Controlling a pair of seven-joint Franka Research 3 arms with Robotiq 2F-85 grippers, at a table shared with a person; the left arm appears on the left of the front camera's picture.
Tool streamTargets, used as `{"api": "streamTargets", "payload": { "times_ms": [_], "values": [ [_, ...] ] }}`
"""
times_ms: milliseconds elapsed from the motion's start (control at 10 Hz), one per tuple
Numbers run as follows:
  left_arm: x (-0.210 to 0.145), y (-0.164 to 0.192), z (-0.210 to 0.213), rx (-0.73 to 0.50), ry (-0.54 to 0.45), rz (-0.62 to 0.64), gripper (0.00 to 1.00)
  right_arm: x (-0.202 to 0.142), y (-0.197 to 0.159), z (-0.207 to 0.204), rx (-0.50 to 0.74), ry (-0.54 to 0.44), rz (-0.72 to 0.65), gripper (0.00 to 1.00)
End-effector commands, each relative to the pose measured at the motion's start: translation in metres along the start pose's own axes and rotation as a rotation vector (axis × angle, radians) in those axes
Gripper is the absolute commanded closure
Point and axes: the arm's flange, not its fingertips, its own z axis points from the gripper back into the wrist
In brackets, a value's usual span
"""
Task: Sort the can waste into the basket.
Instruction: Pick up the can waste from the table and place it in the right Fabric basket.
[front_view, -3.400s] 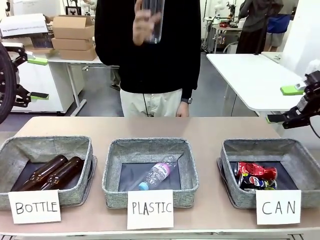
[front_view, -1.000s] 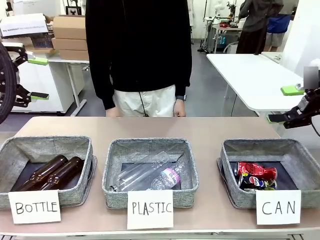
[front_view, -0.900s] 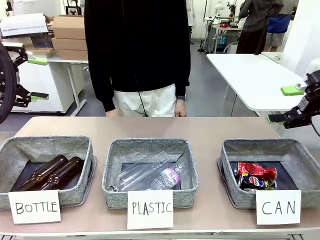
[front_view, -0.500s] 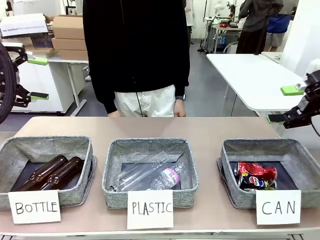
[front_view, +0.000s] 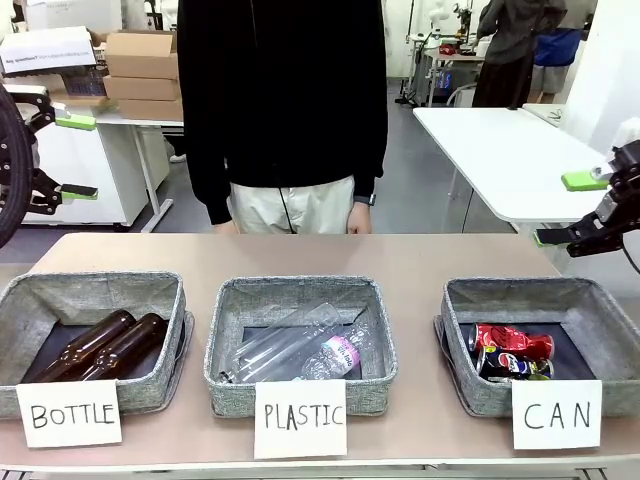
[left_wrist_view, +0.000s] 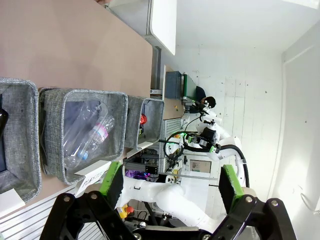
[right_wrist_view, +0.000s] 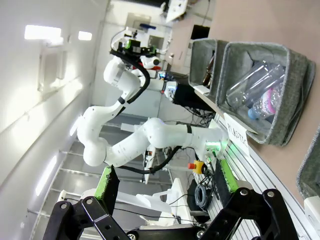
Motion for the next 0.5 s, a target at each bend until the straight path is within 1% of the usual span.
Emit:
{"api": "streamTargets", "payload": {
  "times_ms": [0,400],
  "values": [
    [0.0002,-0.003,-0.0001,-0.025,0.0,0.006,0.0,0.0012,0.0017,0.0013,-0.013,0.004,0.022,0.0],
    [0.0002,-0.003,-0.0001,-0.025,0.0,0.006,0.0,0.0012,0.0017,0.0013,-0.013,0.004,0.022,0.0]
  ]
}}
